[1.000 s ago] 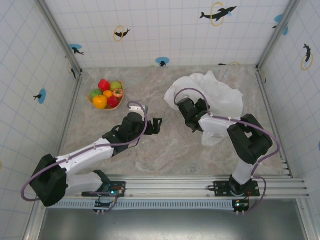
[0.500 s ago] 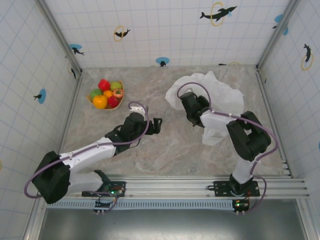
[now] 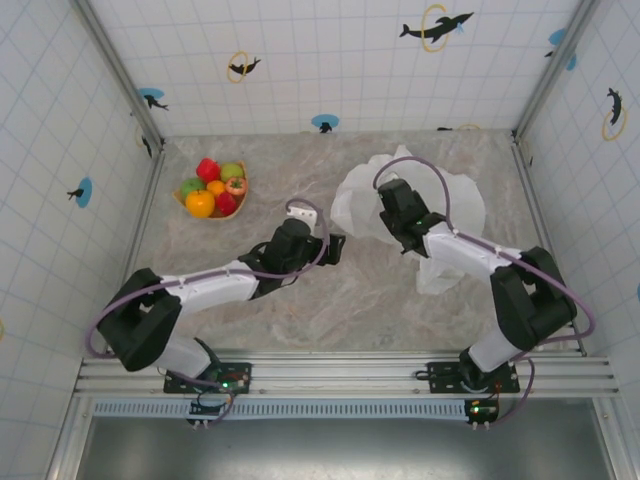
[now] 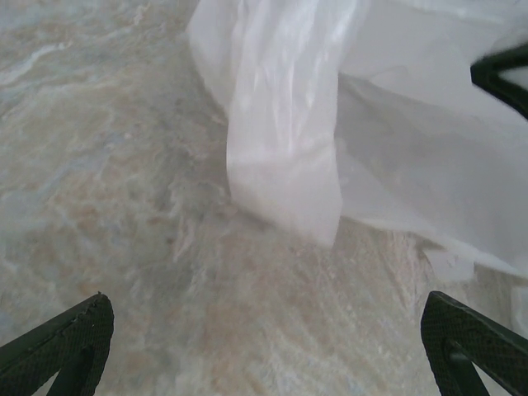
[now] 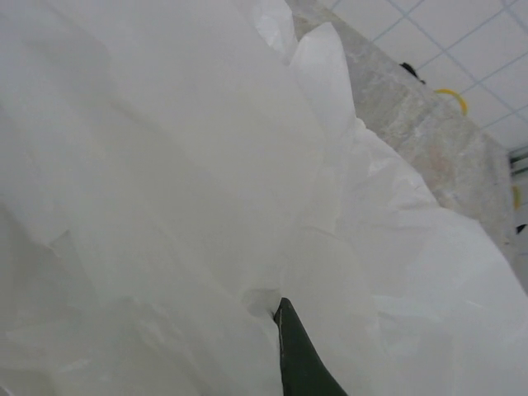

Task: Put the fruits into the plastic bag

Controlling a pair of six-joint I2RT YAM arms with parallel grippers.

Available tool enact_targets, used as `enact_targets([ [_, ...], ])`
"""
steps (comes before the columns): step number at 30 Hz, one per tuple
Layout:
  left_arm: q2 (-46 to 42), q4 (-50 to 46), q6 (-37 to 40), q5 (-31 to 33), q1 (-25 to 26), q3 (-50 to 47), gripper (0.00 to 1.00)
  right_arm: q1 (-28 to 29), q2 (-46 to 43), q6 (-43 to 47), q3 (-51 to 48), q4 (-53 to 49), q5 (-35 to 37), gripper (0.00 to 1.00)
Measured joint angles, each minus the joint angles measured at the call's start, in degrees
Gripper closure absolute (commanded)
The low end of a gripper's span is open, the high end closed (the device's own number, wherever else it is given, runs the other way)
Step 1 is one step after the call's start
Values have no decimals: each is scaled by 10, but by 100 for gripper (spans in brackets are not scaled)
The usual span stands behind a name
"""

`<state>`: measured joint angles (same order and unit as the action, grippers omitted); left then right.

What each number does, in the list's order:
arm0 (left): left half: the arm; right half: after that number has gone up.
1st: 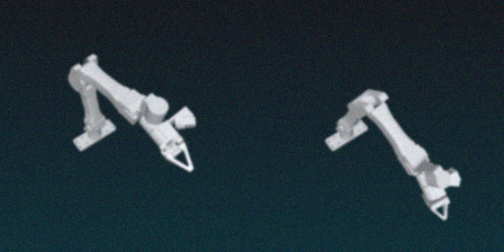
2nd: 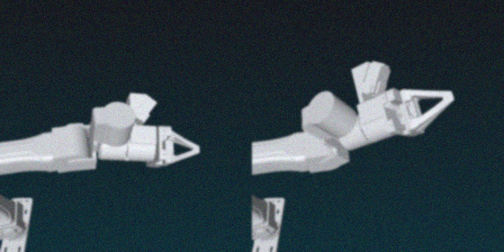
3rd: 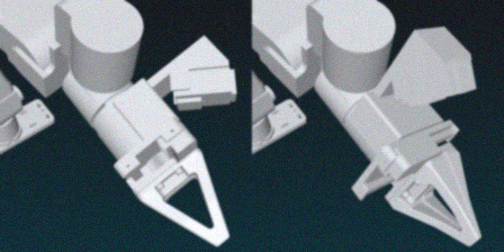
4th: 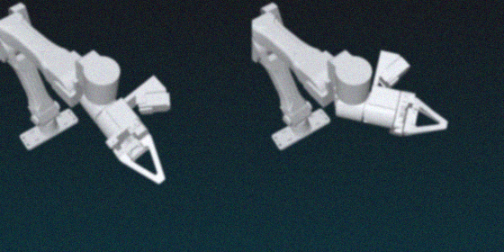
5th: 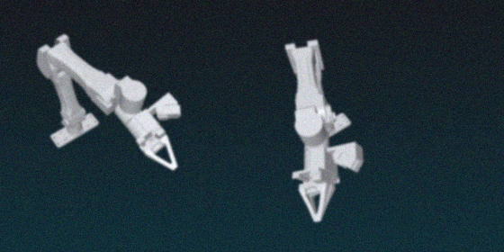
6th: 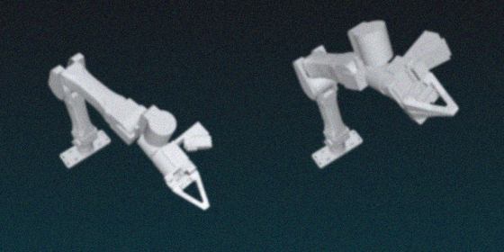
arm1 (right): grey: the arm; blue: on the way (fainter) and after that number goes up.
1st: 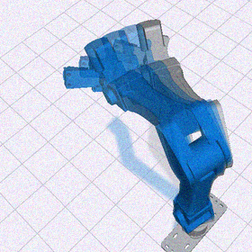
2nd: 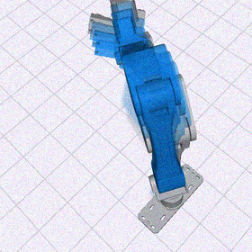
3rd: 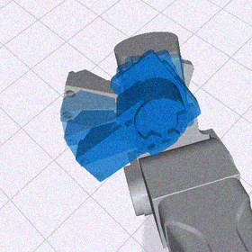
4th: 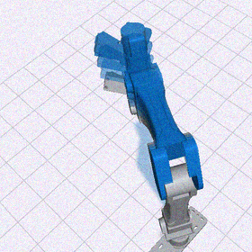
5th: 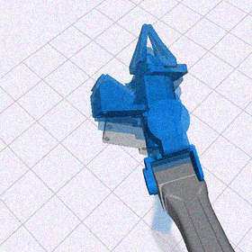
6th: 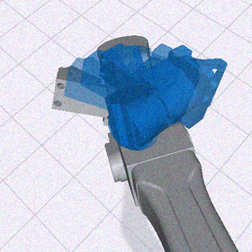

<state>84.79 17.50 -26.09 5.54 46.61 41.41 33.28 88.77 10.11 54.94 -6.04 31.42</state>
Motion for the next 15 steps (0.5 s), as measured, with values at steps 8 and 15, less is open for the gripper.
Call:
enact_targets([
  [8, 80, 35, 19, -2, 0, 66, 4, 0, -62, -63, -7, -45, -95, 100],
  [15, 120, 30, 17, -10, 0, 96, 47, 1, -120, -70, -29, -45, -148, 95],
])
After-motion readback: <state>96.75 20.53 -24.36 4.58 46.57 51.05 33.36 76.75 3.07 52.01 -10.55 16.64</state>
